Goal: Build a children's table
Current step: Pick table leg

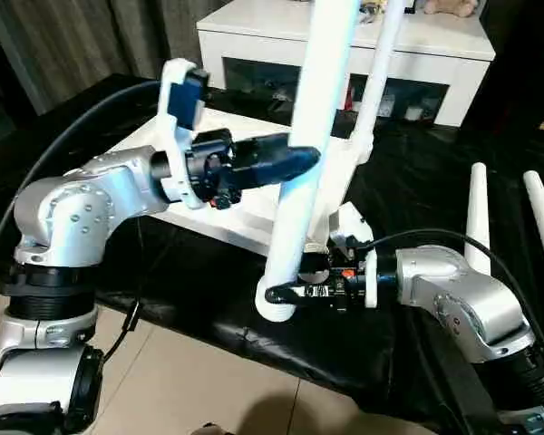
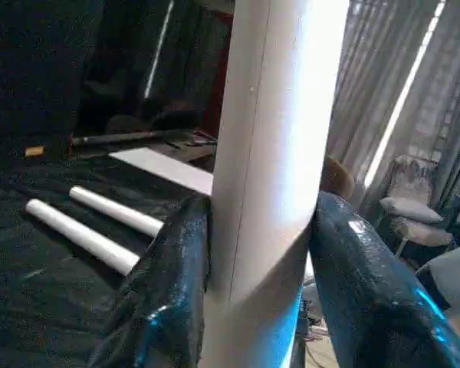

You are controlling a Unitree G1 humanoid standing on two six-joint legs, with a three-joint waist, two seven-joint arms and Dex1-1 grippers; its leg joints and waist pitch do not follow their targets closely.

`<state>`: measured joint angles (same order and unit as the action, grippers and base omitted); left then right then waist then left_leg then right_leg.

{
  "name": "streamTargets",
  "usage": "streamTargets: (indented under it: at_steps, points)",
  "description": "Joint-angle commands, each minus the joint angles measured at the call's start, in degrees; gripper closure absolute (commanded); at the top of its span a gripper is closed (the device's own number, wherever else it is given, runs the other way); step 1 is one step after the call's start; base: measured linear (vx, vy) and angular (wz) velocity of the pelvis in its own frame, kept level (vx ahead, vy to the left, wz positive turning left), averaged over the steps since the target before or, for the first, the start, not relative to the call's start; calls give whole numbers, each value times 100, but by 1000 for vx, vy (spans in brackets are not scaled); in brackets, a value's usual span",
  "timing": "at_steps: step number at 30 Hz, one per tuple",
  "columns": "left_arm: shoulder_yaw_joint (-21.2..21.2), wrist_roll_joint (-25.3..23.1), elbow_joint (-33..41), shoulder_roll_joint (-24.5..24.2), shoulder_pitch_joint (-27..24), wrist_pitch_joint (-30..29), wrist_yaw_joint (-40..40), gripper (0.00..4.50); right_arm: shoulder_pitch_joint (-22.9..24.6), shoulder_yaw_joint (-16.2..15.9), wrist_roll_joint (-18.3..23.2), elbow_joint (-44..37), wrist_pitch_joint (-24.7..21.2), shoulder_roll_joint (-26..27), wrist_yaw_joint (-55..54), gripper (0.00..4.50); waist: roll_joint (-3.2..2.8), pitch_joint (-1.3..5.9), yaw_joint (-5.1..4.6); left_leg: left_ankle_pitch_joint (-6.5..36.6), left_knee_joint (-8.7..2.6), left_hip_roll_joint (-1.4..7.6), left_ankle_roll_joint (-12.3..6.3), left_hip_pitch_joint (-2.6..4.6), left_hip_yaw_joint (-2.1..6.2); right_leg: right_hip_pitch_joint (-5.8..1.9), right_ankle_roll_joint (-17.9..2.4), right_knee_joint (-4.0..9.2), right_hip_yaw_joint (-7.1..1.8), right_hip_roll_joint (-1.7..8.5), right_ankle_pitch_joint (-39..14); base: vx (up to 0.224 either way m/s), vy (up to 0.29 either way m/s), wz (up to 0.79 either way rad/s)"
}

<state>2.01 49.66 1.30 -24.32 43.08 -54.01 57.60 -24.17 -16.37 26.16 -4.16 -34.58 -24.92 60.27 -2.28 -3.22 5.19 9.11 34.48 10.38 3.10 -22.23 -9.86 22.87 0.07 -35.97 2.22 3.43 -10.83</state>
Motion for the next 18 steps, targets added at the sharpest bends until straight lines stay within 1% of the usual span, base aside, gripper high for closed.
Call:
streamTargets:
  at_steps: [1, 2, 3, 5, 6, 7, 9, 10, 11, 12, 13, 15, 18]
  points:
    - [-374, -285, -19, -29, -21, 26, -57, 203, -75, 89, -21, -94, 35, -4, -48, 260, -17, 382, 6, 1659, -400, 197, 158, 140, 93, -232, -1098, 473, -220, 362, -1575, 0, 0, 0]
    - [-374, -285, -19, -29, -21, 26, -57, 194, -75, 89, -21, -94, 35, -4, -48, 260, -16, 381, 7, 1669, -402, 199, 155, 141, 93, -231, -1085, 478, -220, 361, -1605, 0, 0, 0]
    - [-418, -384, -23, -16, -18, 116, -95, 182, -81, 84, -30, -90, 37, 2, -60, 260, -18, 382, 10, 1642, -404, 201, 157, 132, 95, -237, -1076, 480, -222, 369, -1602, 0, 0, 0]
    - [-421, -487, -56, 51, -6, 219, -188, 165, -89, 72, -44, -82, 49, 6, -72, 261, -15, 390, 11, 1596, -395, 197, 164, 121, 93, -250, -1089, 477, -221, 372, -1516, 0, 0, 0]
    - [-334, -470, -174, 124, 36, 188, -325, 198, -99, 77, -59, -64, 62, 23, -96, 261, -16, 395, 8, 1552, -389, 192, 158, 115, 90, -255, -1115, 466, -218, 368, -1430, 0, 0, 0]
    - [-319, -469, -193, 134, 42, 185, -347, 216, -101, 79, -61, -62, 64, 25, -100, 261, -11, 392, 5, 1548, -385, 185, 150, 114, 86, -251, -1130, 468, -215, 362, -1408, 0, 0, 0]
    - [-216, -405, -315, 145, 96, 117, -405, 207, -112, 97, -76, -39, 78, 48, -130, 261, -12, 396, 6, 1544, -382, 180, 146, 112, 89, -255, -1150, 470, -211, 366, -1427, 0, 0, 0]
    - [-192, -384, -315, 142, 109, 99, -410, 226, -115, 100, -77, -36, 78, 49, -135, 261, -11, 398, 4, 1570, -382, 178, 132, 114, 89, -262, -1142, 470, -208, 355, -1423, 0, 0, 0]
    - [-177, -373, -313, 142, 117, 90, -417, 226, -117, 101, -78, -36, 78, 48, -139, 261, -10, 397, -2, 1524, -391, 180, 142, 102, 95, -266, -1151, 459, -205, 365, -1411, 0, 0, 0]
    - [-117, -325, -325, 169, 134, 64, -463, 245, -120, 101, -81, -31, 81, 46, -141, 261, -7, 402, 7, 1522, -379, 180, 139, 116, 87, -254, -1155, 463, -207, 360, -1391, 0, 0, 0]
    - [-59, -275, -338, 194, 150, 42, -500, 240, -122, 101, -85, -26, 87, 45, -144, 261, -14, 399, 6, 1519, -380, 184, 132, 119, 89, -254, -1176, 460, -210, 366, -1381, 0, 0, 0]
    - [59, -210, -380, 267, 180, 50, -595, 255, -125, 104, -115, -5, 130, 42, -161, 261, -12, 396, 5, 1541, -381, 188, 109, 117, 90, -257, -1178, 463, -210, 367, -1374, 0, 0, 0]
    - [197, -173, -442, 373, 219, 106, -777, 262, -144, 98, -289, 73, 344, 63, -270, 261, -3, 396, 10, 1565, -378, 188, 125, 123, 86, -249, -1177, 468, -208, 367, -1417, 0, 0, 0]
